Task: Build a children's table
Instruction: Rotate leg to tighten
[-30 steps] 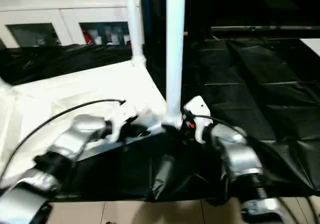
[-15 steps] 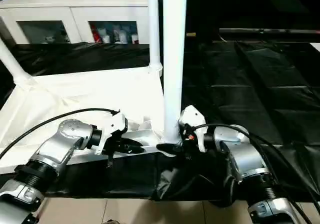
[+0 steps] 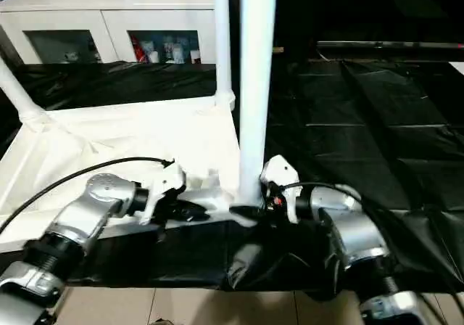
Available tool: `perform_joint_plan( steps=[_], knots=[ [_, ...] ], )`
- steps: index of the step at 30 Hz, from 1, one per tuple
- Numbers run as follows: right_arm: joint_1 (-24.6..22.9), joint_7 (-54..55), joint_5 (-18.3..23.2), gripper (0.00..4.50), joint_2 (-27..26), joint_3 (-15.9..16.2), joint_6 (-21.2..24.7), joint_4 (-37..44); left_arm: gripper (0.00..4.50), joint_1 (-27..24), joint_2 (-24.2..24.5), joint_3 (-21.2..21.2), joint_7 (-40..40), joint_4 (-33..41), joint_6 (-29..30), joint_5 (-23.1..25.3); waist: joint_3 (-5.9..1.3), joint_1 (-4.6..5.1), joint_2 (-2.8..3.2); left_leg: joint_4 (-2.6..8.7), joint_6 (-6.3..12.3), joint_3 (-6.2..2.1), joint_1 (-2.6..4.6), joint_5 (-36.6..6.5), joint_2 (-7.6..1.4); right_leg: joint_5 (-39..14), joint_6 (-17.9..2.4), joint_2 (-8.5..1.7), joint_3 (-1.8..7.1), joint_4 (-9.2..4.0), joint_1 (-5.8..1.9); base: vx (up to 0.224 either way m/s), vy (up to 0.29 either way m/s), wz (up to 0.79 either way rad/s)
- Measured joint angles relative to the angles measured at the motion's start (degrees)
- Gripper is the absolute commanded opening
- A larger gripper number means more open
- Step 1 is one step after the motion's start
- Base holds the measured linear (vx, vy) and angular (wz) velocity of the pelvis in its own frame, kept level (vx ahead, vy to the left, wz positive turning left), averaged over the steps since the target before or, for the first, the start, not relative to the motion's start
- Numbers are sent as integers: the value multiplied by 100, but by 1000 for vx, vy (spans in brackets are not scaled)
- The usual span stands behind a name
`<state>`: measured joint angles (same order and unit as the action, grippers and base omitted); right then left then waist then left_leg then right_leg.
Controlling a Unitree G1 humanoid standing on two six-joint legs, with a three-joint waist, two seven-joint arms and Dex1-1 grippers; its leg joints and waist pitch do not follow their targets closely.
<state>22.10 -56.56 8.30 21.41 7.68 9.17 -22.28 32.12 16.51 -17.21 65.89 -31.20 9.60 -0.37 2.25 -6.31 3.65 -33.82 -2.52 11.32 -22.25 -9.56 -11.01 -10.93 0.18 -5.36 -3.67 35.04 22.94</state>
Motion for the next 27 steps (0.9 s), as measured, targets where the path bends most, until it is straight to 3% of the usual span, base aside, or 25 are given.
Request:
perform_joint_plan(
  steps=[4,9,12,13,15,18,20,24,27],
  knots=[
    [-3,999,-111,276,-411,-231,43,-124,0,183,-256,32,-544,-287,18,90,-1,64,-1,-1,-2,0,14,1,3,0,3,0,4,-4,-14,0,0,0],
    [87,3176,-412,275,-1323,-792,351,-187,0,676,-948,119,-1683,-1014,90,313,-4,105,-1,-3,-5,-3,16,3,12,1,8,-2,10,-9,-25,0,0,0],
    [175,3718,-533,275,-1497,-844,320,-264,0,806,-1100,122,-1920,-1194,94,364,-5,121,0,2,-4,-3,16,2,15,2,7,-4,11,-13,-24,0,0,0],
    [171,3721,-559,275,-1503,-843,279,-269,0,806,-1099,121,-1920,-1195,75,368,-4,121,0,6,-4,-3,16,2,15,3,6,-4,10,-14,-23,0,0,0],
    [165,3719,-564,344,-1506,-844,236,-272,0,806,-1094,117,-1918,-1195,41,383,-4,115,2,13,-5,-4,16,2,15,1,8,-4,8,-14,-21,0,0,0],
    [152,3516,-419,347,-1507,-874,198,-270,0,801,-1043,111,-1863,-1195,-32,395,-4,128,4,18,-5,-3,14,2,13,1,9,-2,7,-13,-15,0,0,0],
    [142,3323,-345,387,-1477,-920,200,-265,0,787,-1005,103,-1800,-1194,-98,403,-3,129,9,22,-5,-4,14,2,12,1,9,-2,6,-13,-13,0,0,0],
    [108,2368,-184,415,-1075,-798,275,-191,0,766,-832,57,-1497,-1171,-257,400,-3,125,10,28,-5,-4,12,2,8,-3,15,1,2,-13,-9,0,0,0],
    [89,1442,-114,431,-494,-511,285,-71,0,649,-607,50,-1114,-1006,-368,364,-2,117,11,31,-4,-2,0,1,8,-6,18,1,1,-15,0,0,0,0]
  ],
)
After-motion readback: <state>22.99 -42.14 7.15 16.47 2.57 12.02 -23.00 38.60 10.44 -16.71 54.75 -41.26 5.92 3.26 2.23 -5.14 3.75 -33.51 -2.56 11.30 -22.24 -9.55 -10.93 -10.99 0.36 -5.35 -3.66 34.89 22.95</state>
